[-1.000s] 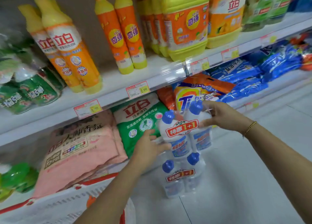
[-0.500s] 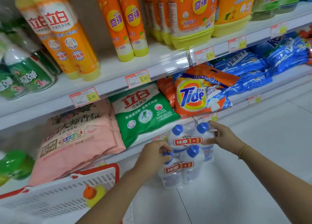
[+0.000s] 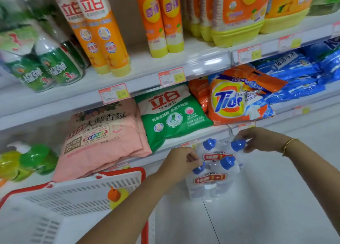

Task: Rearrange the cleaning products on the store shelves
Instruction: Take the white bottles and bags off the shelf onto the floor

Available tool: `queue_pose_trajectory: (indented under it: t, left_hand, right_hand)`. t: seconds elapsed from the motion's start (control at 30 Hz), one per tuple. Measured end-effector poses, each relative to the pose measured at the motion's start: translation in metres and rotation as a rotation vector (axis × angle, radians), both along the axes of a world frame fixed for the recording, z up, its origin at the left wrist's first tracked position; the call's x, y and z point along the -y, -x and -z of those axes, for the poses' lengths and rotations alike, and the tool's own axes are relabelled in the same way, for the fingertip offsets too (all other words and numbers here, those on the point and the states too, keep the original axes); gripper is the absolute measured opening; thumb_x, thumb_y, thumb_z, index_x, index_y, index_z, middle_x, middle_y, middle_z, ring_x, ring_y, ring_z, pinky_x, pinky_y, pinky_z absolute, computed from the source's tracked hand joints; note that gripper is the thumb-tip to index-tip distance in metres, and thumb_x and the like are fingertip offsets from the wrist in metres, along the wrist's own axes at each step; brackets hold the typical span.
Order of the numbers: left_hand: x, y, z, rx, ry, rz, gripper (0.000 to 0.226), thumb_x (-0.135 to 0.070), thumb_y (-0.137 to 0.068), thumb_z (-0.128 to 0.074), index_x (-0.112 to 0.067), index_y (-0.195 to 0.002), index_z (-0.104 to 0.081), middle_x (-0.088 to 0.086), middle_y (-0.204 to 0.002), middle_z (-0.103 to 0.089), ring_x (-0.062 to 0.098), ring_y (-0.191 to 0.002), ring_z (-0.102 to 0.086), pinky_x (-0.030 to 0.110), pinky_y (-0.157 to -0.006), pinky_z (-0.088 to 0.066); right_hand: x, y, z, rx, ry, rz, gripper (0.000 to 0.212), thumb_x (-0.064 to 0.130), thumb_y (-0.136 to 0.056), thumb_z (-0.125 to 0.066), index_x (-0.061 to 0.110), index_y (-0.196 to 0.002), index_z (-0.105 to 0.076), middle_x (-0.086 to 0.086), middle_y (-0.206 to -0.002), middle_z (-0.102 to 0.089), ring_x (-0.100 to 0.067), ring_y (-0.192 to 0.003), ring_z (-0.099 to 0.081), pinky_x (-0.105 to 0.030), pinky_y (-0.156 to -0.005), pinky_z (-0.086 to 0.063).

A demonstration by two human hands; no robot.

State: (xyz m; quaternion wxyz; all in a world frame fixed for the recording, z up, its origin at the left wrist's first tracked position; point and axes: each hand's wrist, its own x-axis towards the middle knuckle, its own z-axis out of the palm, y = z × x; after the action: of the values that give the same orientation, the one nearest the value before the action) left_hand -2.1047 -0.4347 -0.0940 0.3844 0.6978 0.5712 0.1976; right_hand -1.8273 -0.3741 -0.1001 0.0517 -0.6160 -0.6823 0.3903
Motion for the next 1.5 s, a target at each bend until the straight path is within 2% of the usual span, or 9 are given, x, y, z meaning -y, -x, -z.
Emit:
queue_pose_trajectory:
  t: [0.17,0.33,0.47,0.63,0.73,0.93,1.1,1.33,1.5]
  left_hand:
    - [-0.006,0.048,-0.079,0.022,-0.278,-0.135,0.043,-0.038,-0.094,-0.056,-0.003,-0.071,-0.065,-0.006,-0.052,-0.056,0.000,-0.048,-0.052,0.030,-0.063,-0.050]
    - [-0.021,0.147,-0.161,0.060,-0.691,-0.430,0.053,-0.045,-0.093,-0.054,-0.006,-0.057,-0.051,0.017,-0.053,-0.053,0.029,-0.054,-0.054,0.041,-0.061,-0.046]
    - [-0.024,0.244,-0.201,0.211,-0.843,-0.649,0.045,-0.031,-0.094,-0.059,-0.003,-0.059,-0.053,0.023,-0.057,-0.053,0.014,-0.049,-0.053,0.030,-0.055,-0.047]
    - [-0.057,0.371,-0.213,0.347,-0.740,-0.846,0.017,-0.014,-0.089,-0.065,-0.016,-0.072,-0.061,0.003,-0.069,-0.060,0.018,-0.066,-0.058,0.042,-0.071,-0.056]
    - [-0.091,0.441,-0.213,0.385,-0.720,-0.972,0.006,-0.009,-0.085,-0.067,-0.013,-0.089,-0.064,0.008,-0.085,-0.067,0.017,-0.071,-0.058,0.047,-0.083,-0.054]
    - [-0.166,0.519,-0.241,0.289,-0.570,-1.080,0.078,-0.040,-0.078,-0.076,0.002,-0.135,-0.044,0.013,-0.135,-0.052,0.028,-0.119,-0.055,0.035,-0.100,-0.044]
    - [-0.198,0.544,-0.247,0.457,-0.506,-0.865,0.036,-0.020,-0.073,-0.081,-0.011,-0.105,-0.068,0.009,-0.107,-0.072,0.025,-0.092,-0.070,0.044,-0.088,-0.055]
    - [-0.173,0.549,-0.240,0.401,-0.466,-0.780,0.067,-0.023,-0.060,-0.090,-0.020,-0.119,-0.058,-0.001,-0.107,-0.072,0.024,-0.094,-0.070,0.048,-0.081,-0.056]
    - [-0.107,0.509,-0.222,0.258,-0.759,-0.865,0.068,-0.003,-0.056,-0.090,-0.010,-0.114,-0.055,-0.005,-0.100,-0.069,0.008,-0.085,-0.066,0.015,-0.069,-0.053]
  right_hand:
    - [-0.007,0.073,-0.105,0.254,-0.267,-0.138,0.026,0.011,-0.091,-0.059,0.032,-0.107,-0.055,0.006,-0.097,-0.066,-0.011,-0.086,-0.063,-0.023,-0.075,-0.047]
    - [0.004,0.230,-0.180,-0.256,-0.924,-0.038,0.005,0.027,-0.088,-0.061,0.024,-0.087,-0.064,0.009,-0.072,-0.061,-0.008,-0.066,-0.058,-0.025,-0.060,-0.040]
    - [-0.014,0.352,-0.195,-0.346,-1.157,-0.140,0.015,0.028,-0.088,-0.056,0.016,-0.092,-0.064,0.002,-0.081,-0.060,-0.020,-0.076,-0.058,-0.034,-0.068,-0.046]
    - [-0.047,0.470,-0.177,-0.147,-1.169,-0.272,0.022,0.032,-0.095,-0.048,0.013,-0.094,-0.059,-0.010,-0.088,-0.065,-0.032,-0.086,-0.060,-0.037,-0.066,-0.041]
    - [-0.059,0.507,-0.163,0.041,-1.252,-0.212,0.030,0.035,-0.097,-0.042,0.013,-0.083,-0.056,-0.012,-0.072,-0.065,-0.031,-0.069,-0.063,-0.034,-0.053,-0.030]
    - [-0.059,0.521,-0.152,0.099,-1.377,-0.110,0.035,0.036,-0.089,-0.039,0.020,-0.061,-0.052,-0.003,-0.053,-0.055,-0.025,-0.050,-0.054,-0.028,-0.041,-0.033]
    - [-0.064,0.523,-0.144,0.103,-1.439,-0.055,0.036,0.038,-0.088,-0.038,0.020,-0.060,-0.050,0.001,-0.054,-0.051,-0.022,-0.053,-0.052,-0.027,-0.042,-0.032]
    - [-0.063,0.522,-0.142,0.069,-1.479,-0.032,0.032,0.039,-0.087,-0.041,0.019,-0.066,-0.054,0.002,-0.053,-0.050,-0.020,-0.051,-0.052,-0.026,-0.044,-0.026]
    - [-0.057,0.514,-0.148,-0.076,-1.354,-0.049,0.028,0.047,-0.085,-0.041,0.026,-0.077,-0.056,0.009,-0.053,-0.050,-0.015,-0.051,-0.053,-0.024,-0.042,-0.018]
